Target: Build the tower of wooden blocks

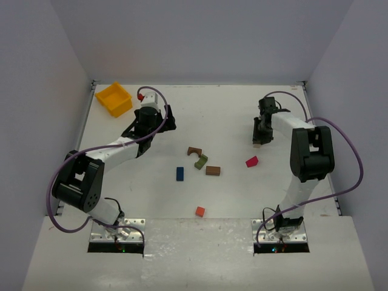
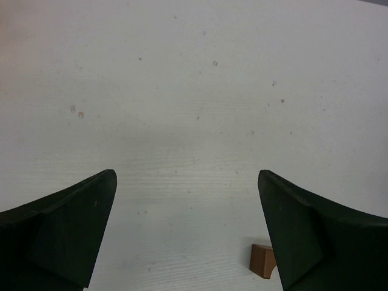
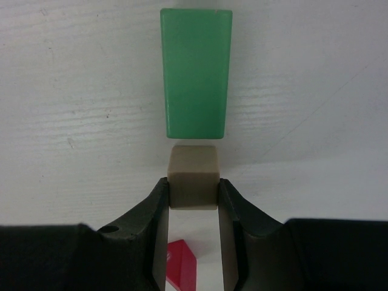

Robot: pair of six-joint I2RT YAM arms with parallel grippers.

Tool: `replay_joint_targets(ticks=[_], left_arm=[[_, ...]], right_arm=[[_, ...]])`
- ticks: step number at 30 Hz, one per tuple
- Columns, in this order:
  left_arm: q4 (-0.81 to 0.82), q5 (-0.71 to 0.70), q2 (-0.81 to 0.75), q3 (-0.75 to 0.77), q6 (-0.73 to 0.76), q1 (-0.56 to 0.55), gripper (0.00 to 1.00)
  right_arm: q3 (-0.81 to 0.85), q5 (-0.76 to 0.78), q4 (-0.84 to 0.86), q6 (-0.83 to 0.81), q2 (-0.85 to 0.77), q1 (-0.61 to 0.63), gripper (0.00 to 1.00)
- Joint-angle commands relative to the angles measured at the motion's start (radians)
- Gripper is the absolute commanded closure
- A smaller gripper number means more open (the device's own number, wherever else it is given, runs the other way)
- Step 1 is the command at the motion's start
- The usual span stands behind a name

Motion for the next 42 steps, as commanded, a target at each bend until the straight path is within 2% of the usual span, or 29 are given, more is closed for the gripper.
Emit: replay_joint_targets(ticks=[1,42], left_arm=[[0.026,-0.004,-0.001,0.037,0.003,0.011,0.0],[0.024,-0.014,-0.009,0.034,0.001,0.011,0.0]], right_arm=[[0.035,0.035,0.025,-0.004,0.026,-0.003,0.78],[0.071,0.047,0.033,-0.034,0.071,-0.015,0.67]])
